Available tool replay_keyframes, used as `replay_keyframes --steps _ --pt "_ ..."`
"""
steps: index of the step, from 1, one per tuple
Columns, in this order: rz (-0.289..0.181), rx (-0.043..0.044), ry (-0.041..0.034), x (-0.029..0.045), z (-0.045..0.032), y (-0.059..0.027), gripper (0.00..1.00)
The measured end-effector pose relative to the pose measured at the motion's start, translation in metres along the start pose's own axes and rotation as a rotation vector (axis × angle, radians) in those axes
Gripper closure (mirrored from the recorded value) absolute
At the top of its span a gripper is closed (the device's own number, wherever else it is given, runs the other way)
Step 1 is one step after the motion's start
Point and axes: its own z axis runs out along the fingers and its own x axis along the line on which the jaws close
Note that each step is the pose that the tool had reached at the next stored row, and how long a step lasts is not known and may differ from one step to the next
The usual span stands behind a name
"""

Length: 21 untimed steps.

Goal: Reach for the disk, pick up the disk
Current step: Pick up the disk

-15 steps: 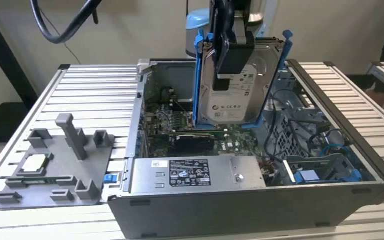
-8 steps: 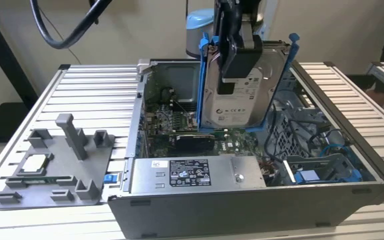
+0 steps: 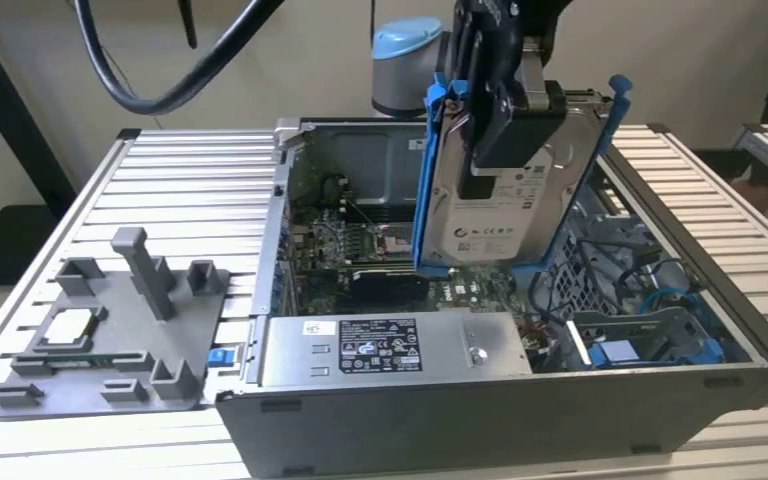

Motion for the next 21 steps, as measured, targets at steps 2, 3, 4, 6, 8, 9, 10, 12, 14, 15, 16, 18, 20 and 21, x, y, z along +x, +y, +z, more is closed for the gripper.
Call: replay_keyframes --steps 2,3,4,6,8,9,10,12,14,15,16,18,20,21 --pt "0.0 -0.0012 -0.0002 0.0016 0.0 -0.0047 1.0" --pt "0.0 -0.0017 0.0 0.0026 -0.0001 -0.0075 1.0" --pt "0.0 -0.0023 -0.0002 0.0038 0.0 -0.0104 1.0" --pt "0.0 -0.0033 -0.0001 0.0057 -0.0002 -0.0157 1.0" --pt "0.0 -0.0042 -0.0002 0.0076 -0.0002 -0.0209 1.0" --pt "0.0 -0.0047 0.0 0.0087 -0.0003 -0.0237 1.0" --pt "0.0 -0.0052 0.0 0.0097 -0.0004 -0.0265 1.0" --pt "0.0 -0.008 0.0 0.0118 -0.0004 -0.0355 1.0" --pt "0.001 -0.011 0.0001 0.0137 -0.0005 -0.0443 1.0" --pt "0.001 -0.0123 0.0 0.0148 -0.0005 -0.049 1.0" --pt "0.001 -0.0134 0.0005 0.016 -0.0008 -0.0536 1.0" --pt "0.001 -0.0151 0.0001 0.0185 -0.0007 -0.0626 1.0" --pt "0.001 -0.016 0.0005 0.0213 -0.001 -0.0711 1.0" --pt "0.001 -0.0161 0.0001 0.0231 -0.0009 -0.0745 1.0"
